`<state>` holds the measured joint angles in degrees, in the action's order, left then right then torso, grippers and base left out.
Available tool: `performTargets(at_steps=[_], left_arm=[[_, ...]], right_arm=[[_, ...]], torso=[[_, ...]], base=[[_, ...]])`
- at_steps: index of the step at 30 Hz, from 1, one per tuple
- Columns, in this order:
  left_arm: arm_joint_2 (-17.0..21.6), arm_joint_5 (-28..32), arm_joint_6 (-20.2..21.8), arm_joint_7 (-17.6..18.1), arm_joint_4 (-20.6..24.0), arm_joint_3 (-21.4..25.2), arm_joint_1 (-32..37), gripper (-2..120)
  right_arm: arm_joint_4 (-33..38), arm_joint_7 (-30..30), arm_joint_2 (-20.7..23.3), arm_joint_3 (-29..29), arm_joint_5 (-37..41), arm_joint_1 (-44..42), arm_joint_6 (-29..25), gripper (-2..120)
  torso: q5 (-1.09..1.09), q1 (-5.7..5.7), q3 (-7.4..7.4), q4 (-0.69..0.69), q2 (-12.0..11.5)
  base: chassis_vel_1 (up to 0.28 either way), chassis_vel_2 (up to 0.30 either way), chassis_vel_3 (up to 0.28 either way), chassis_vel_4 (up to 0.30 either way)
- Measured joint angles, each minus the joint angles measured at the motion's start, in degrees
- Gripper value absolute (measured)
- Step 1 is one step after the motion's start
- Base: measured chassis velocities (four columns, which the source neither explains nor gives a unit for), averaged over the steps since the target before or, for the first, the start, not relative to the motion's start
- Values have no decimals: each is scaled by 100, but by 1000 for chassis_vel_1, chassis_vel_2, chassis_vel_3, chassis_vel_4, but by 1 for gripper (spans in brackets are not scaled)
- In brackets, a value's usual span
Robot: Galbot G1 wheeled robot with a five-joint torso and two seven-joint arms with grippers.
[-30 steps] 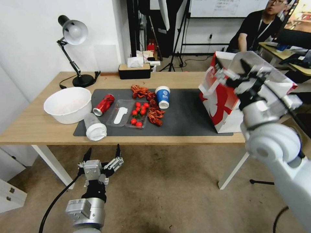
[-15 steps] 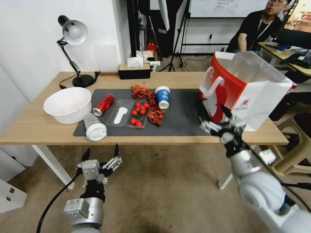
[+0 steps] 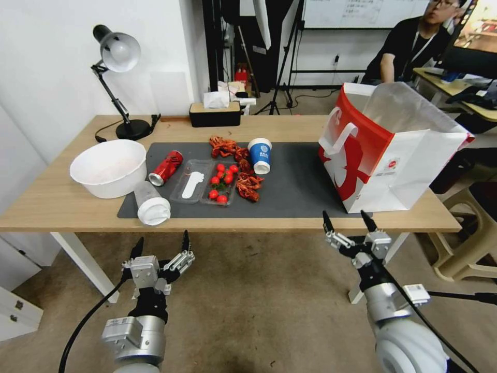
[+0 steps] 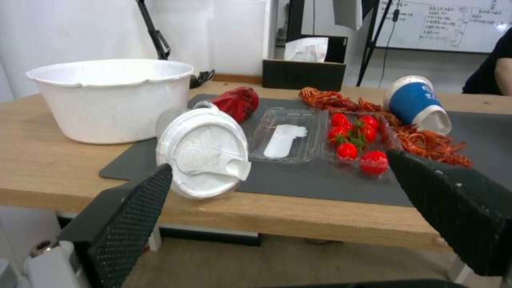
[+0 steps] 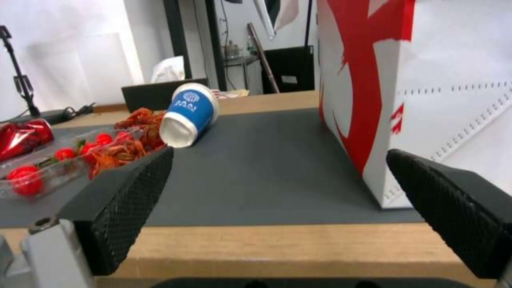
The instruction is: Pick up the trash from the table and place it into the takeout bag.
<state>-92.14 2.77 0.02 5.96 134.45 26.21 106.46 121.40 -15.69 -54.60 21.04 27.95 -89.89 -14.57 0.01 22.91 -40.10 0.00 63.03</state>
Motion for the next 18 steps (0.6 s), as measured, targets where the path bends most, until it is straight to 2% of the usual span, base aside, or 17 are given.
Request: performTargets(at_steps=[9,13,17,18], left_arm=[[0,105,20,-6,-84,88,-66,100],[0,108,23,-9,-88,92,-67,100],[0,58,20,-34,-30,50,-32,100],[0,58,20,-34,-30,50,-32,100]], right_arm=[[27,-67,-110,-230,-44,-211,245,100],[27,-40,-170,-570,115,460,538,100],[-207,-344,-267,-1368,274,1805,1044,100],[-207,-344,-267,-1368,274,1805,1044,100]], torso=[[-1,1,0,-1,-1],[-2,1,-1,1,-1],[1,1,-1,-1,-1],[1,1,-1,-1,-1]], base=[[0,0,0,0],[0,0,0,0],[0,0,0,0],[0,0,0,0]])
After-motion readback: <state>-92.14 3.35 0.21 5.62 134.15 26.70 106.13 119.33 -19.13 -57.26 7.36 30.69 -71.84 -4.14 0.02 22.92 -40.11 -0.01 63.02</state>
